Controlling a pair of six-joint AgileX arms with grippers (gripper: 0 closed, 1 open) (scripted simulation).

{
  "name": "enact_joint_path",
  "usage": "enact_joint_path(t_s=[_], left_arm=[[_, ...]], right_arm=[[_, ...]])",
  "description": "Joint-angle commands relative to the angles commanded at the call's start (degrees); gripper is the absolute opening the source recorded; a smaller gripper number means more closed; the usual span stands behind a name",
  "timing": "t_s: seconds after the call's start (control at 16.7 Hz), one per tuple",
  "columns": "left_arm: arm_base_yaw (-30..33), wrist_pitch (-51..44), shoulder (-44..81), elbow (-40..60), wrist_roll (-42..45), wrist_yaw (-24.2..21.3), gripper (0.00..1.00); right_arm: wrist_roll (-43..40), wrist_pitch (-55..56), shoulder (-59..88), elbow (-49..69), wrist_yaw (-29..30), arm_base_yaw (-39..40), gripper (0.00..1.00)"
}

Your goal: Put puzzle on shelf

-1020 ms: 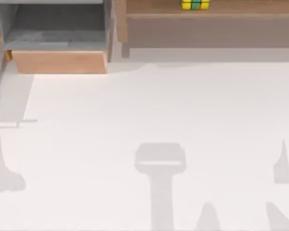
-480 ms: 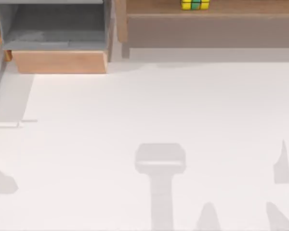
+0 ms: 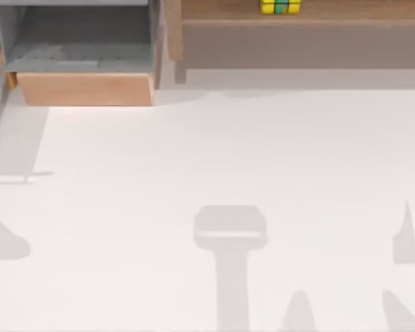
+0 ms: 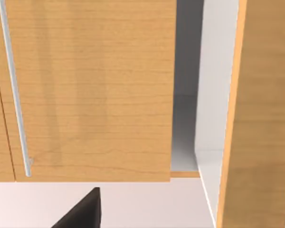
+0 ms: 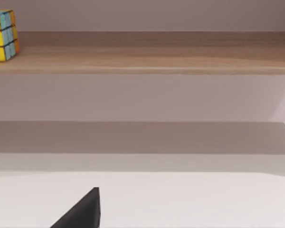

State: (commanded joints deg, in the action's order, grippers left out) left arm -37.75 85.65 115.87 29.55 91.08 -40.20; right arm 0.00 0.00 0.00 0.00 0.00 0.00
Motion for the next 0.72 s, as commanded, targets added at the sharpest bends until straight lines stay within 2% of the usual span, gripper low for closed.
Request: enact_joint_path(t_s=[0.12, 0.72], left_arm=[[0.00, 0.00, 0.00, 0.00, 0.00, 0.00, 1.00], [0.00, 0.00, 0.00, 0.00, 0.00, 0.00, 0.25]], right_arm=[[0.00, 0.00, 0.00, 0.00, 0.00, 0.00, 1.00], [0.00, 0.00, 0.00, 0.00, 0.00, 0.00, 1.00]])
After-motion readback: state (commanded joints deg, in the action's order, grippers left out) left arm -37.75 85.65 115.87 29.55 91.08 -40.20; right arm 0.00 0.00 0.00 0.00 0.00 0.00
